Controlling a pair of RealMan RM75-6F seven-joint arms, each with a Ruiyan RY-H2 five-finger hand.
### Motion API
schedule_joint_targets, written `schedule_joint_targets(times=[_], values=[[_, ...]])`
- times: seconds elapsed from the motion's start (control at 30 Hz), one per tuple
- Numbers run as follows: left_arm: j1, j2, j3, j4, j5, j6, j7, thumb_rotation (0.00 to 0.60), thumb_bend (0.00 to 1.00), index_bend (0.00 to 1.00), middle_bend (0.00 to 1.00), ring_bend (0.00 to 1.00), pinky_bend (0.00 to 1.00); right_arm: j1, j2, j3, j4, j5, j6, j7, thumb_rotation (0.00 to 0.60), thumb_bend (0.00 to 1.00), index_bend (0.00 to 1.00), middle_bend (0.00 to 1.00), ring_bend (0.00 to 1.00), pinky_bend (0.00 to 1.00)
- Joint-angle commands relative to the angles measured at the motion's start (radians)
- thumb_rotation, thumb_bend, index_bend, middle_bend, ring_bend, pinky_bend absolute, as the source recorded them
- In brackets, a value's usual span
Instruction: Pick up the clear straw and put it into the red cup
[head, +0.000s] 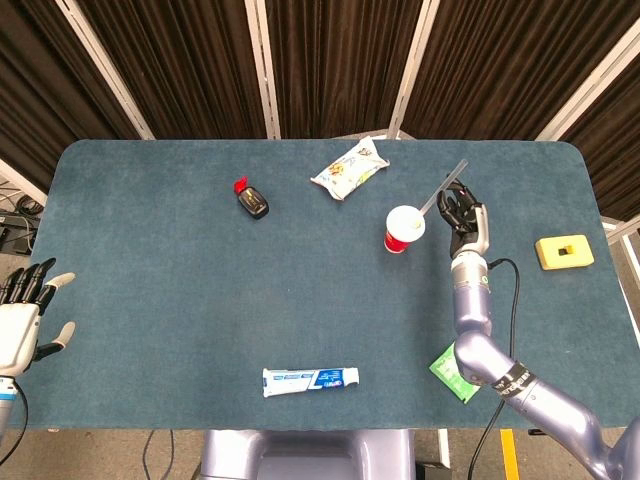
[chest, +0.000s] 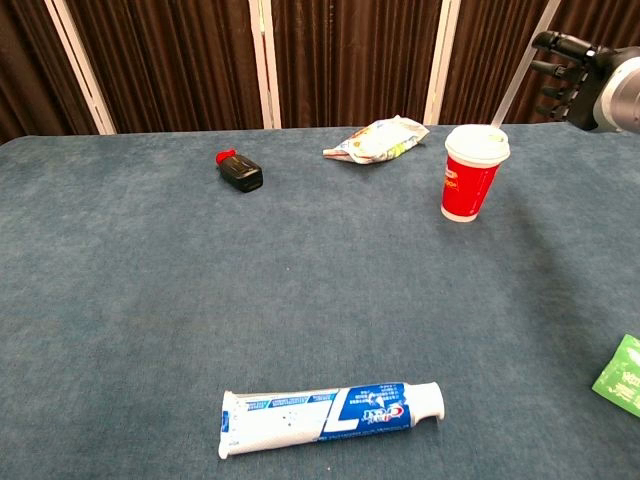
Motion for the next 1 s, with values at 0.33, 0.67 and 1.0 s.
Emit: schedule_joint_targets(times=[0.33,0.67,1.0], values=[[0.0,0.0,0.0,0.0,0.0,0.0,0.001,0.6,0.38,0.2,0.0,0.0,0.0,-0.003,-0.018,0.004,0.02,0.007,-0.017,-0.003,0.6,0.43,0.55,0.15,0.0,0.0],[0.0,0.0,0.0,0.001,0.001,0.0,0.0,0.6,0.38,0.2,0.0,0.0,0.0,-0.004,-0.033,0.0,0.028,0.007,-0.023,-0.016,0.6,0.37,0.55,0.15,0.0,0.0],[0.0,0.0,0.0,0.001,0.001,0.0,0.0,0.6,0.38,0.2,0.0,0.0,0.0,-0.011,-0.032,0.002,0.023,-0.004,-0.023,-0.028,0.6,0.36,0.55,0.15,0.0,0.0]])
